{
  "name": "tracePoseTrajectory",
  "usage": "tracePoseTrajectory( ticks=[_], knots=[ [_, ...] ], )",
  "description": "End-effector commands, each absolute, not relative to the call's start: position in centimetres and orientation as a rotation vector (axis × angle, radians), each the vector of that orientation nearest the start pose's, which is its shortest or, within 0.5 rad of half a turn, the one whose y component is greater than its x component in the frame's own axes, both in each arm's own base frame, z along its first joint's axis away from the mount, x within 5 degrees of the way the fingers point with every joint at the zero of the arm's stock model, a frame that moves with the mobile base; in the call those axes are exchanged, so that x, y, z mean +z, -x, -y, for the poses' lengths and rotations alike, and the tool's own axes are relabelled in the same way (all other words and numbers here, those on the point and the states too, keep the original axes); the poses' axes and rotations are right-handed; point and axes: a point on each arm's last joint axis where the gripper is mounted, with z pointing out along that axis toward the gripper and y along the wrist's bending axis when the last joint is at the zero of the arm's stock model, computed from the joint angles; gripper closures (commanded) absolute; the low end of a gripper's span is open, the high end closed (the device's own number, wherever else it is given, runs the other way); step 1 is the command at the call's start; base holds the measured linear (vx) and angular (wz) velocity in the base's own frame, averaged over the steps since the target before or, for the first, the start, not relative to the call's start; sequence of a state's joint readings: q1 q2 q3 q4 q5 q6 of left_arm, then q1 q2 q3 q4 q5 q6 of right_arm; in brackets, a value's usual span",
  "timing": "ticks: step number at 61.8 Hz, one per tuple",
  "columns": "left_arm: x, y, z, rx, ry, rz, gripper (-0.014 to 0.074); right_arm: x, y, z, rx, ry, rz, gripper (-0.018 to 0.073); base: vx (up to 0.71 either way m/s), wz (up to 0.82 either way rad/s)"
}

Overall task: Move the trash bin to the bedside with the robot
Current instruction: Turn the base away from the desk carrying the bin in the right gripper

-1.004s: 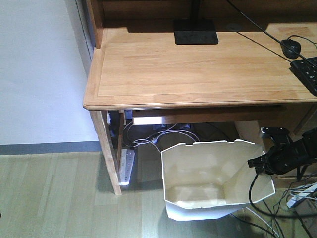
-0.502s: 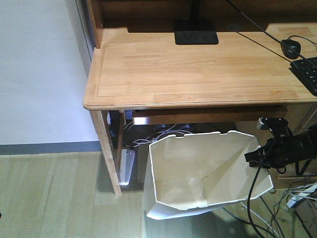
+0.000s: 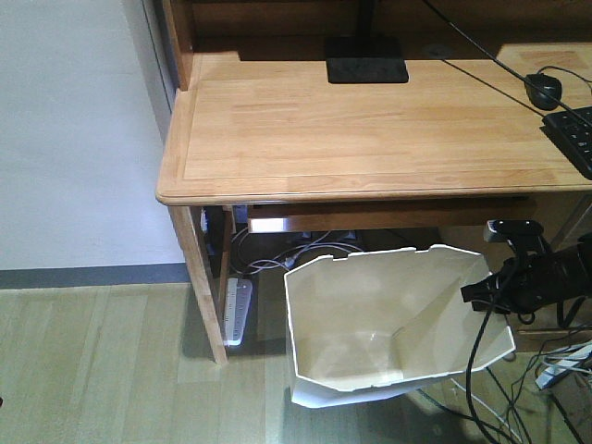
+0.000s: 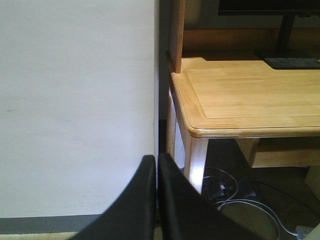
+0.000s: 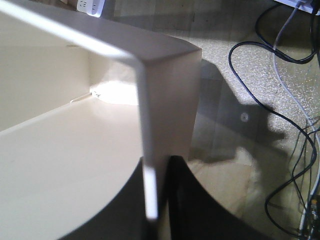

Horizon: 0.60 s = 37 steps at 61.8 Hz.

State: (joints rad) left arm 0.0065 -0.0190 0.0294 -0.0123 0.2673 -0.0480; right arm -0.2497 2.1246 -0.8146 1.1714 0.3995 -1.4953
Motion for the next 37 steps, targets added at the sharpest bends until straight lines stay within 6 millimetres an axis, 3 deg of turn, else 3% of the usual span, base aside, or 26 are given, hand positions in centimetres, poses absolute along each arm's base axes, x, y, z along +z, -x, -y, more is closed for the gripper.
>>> tracePoseTrajectory(
  ticks=[1,22,37],
  knots=[
    [17.75,-5.58,0.01,-0.054,0.063,-1.705,0.0602,5.87,-30.95,3.21,0.625,0.148,-2.719,0.0566,0.00,0.01],
    [17.75,-5.58,0.01,-0.054,0.063,-1.705,0.0602,5.87,-30.95,3.21,0.625,0.148,-2.719,0.0566,-0.03,0.10],
    [17.75,-5.58,0.01,-0.054,0.063,-1.705,0.0602,5.86,-30.94,3.30,0.624,0.144,-2.719,0.0566,-0.06,0.36]
  ],
)
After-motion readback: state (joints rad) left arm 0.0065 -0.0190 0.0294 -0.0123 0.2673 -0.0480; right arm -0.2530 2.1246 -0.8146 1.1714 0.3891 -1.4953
